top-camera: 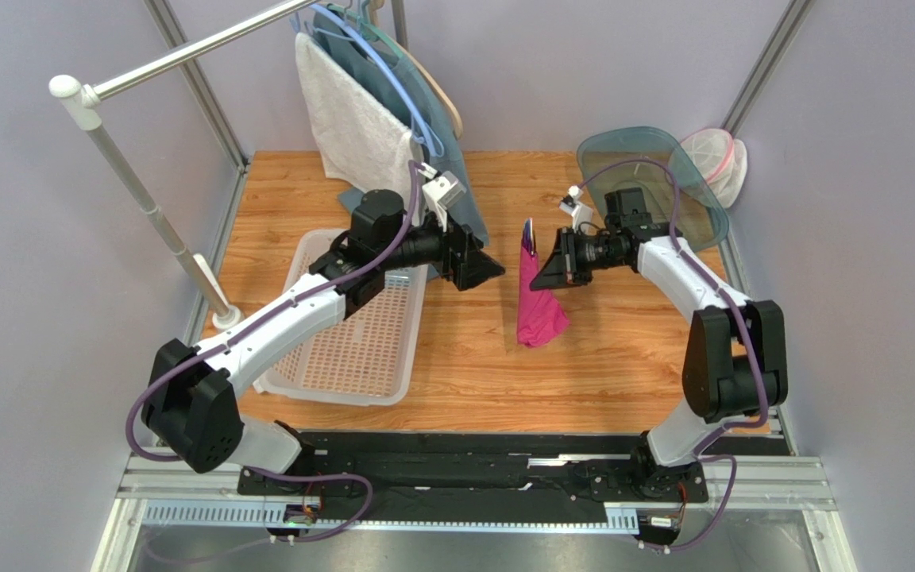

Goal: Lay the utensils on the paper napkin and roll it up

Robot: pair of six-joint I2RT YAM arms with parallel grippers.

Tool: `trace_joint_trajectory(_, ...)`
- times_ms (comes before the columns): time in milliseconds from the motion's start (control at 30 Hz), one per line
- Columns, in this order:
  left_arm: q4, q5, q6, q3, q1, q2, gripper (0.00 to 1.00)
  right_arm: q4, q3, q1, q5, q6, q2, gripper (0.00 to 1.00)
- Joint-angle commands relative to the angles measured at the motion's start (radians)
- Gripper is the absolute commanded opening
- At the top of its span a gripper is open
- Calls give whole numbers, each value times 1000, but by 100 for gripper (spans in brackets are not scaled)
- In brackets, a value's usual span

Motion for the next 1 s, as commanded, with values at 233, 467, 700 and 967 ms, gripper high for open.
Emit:
trace_joint_trajectory(233,17,253,29,-115,18,-152,84,-161,196,78,-177,-225,-239,0)
trace_joint_trajectory(467,62,267,57,-109,26,-142,85,-157,233,185,-142,-286,-333,0)
trace_joint_trajectory(700,190,360,20,-138,27,-136,84,-140,228,283,-93,-326,-397,0)
trace_joint_trajectory(967,343,458,-49,-155,27,-122,81,-149,230,352,-47,-369,-422,0)
